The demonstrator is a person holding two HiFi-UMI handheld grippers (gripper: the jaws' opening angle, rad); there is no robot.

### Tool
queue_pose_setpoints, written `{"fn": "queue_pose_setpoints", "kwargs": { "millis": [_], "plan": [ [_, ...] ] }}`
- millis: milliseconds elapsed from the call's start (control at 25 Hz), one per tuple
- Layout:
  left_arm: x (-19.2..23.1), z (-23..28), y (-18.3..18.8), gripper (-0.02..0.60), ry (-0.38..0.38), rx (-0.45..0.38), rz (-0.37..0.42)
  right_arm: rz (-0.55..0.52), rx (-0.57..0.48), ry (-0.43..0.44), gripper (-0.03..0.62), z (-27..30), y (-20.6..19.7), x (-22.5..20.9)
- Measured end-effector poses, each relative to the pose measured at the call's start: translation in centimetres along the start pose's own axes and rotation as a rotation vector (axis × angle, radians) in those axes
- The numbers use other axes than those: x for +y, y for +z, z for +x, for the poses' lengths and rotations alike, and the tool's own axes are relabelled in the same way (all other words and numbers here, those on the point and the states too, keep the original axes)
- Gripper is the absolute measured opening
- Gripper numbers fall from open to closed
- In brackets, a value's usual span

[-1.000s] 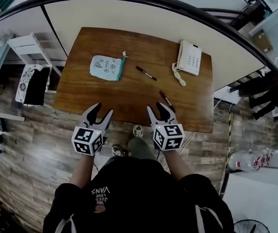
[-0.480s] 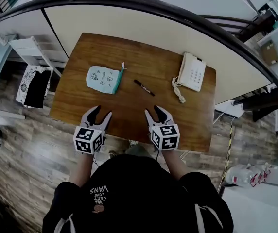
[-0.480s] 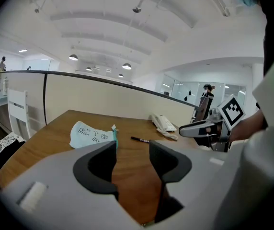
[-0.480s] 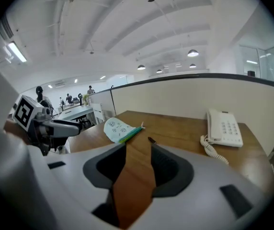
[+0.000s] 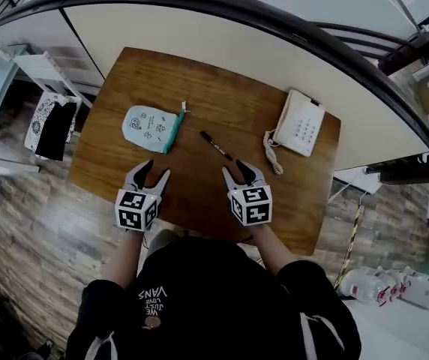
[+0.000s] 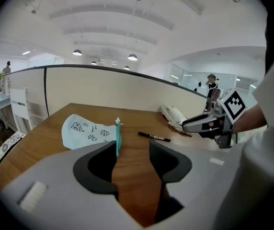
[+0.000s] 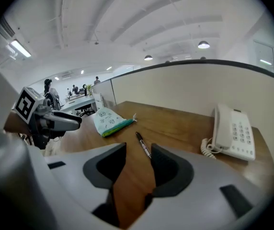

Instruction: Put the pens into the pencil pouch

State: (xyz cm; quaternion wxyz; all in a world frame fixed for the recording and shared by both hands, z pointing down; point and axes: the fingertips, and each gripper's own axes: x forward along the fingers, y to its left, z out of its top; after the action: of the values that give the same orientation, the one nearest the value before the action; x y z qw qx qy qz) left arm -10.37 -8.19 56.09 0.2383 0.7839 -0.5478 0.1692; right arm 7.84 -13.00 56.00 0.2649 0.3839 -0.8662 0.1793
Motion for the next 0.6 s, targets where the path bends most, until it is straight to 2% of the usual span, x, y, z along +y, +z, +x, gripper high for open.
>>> {"fn": "queue_pose_setpoints", "kwargs": {
  "millis": [280,600],
  "plan": [
    [1.3,3.7,-0.5,0.201,0.057,0.065,0.041,-0.042,0.086,0.004,0.129,3.1,-2.2,-2.7],
    [3.1,6.4,-1.1,0.201,0.023,0.157,0.131,-0.127,0.143,-0.021,0.129,6.2,-3.3,-3.1]
  ]
}}
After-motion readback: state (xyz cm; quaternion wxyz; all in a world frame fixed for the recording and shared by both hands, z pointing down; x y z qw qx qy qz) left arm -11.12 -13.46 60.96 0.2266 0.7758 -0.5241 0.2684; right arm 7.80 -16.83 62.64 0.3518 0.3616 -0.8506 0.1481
